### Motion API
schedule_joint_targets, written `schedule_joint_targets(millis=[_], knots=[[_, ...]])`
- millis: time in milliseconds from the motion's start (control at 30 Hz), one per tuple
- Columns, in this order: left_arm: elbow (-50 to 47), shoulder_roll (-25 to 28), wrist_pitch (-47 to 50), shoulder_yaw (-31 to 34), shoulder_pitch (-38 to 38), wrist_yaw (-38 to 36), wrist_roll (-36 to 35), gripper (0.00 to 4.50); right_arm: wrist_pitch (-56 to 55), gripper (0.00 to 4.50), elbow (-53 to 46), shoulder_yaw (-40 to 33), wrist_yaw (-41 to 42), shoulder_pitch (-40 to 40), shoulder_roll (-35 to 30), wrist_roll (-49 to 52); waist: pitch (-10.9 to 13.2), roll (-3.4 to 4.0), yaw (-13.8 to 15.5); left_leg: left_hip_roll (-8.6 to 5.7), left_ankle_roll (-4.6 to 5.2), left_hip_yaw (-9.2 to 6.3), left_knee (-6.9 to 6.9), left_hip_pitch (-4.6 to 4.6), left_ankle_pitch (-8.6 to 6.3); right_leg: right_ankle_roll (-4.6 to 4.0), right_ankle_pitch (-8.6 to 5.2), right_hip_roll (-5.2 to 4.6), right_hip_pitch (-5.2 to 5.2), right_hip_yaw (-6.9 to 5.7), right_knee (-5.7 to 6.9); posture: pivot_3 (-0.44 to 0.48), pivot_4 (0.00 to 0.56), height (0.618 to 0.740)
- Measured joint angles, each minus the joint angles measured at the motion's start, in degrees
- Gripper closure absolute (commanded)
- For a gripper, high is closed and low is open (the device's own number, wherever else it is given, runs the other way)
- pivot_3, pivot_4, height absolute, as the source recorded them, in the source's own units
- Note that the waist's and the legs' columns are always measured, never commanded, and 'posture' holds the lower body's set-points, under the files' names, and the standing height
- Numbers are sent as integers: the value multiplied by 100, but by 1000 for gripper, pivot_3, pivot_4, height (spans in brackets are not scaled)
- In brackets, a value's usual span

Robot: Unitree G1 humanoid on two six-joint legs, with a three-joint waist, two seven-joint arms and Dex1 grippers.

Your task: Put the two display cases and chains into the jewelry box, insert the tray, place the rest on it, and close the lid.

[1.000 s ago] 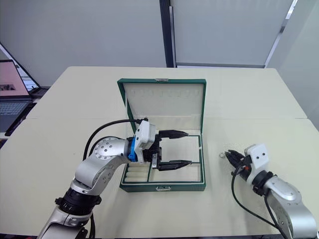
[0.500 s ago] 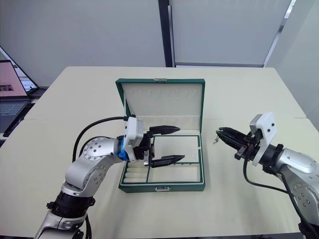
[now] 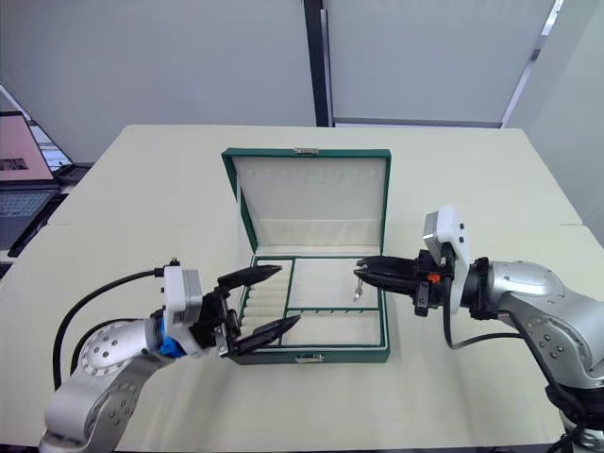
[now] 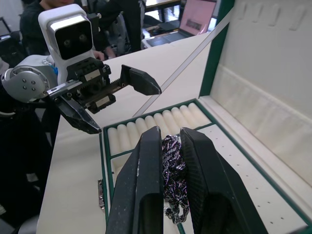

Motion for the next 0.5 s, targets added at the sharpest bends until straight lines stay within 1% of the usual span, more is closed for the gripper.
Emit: schedule_joint_targets(millis=[133, 367, 500], knots=[[-339, -4, -247, 193, 915, 172, 88, 0, -312, 4174, 264, 447, 375, -53, 111, -398, 1, 0, -15, -2, 0, 3, -1, 1, 0, 0, 0, -1, 0, 1, -1, 0, 150, 740], [-526, -113, -708, 293, 1712, 420, 273, 0, -719, 4174, 594, 969, 948, -45, 225, -929, 3, 3, -20, -3, 3, 7, -4, 2, -2, 0, 0, -1, -1, 1, -3, 0, 150, 740], [-534, -237, -981, 290, 1979, 537, 376, 0, -917, 4174, 816, 1240, 1181, -81, 351, -1216, 4, 4, -17, -3, 3, 6, -6, 1, -2, 0, 0, -1, -3, 0, -3, 0, 150, 740]])
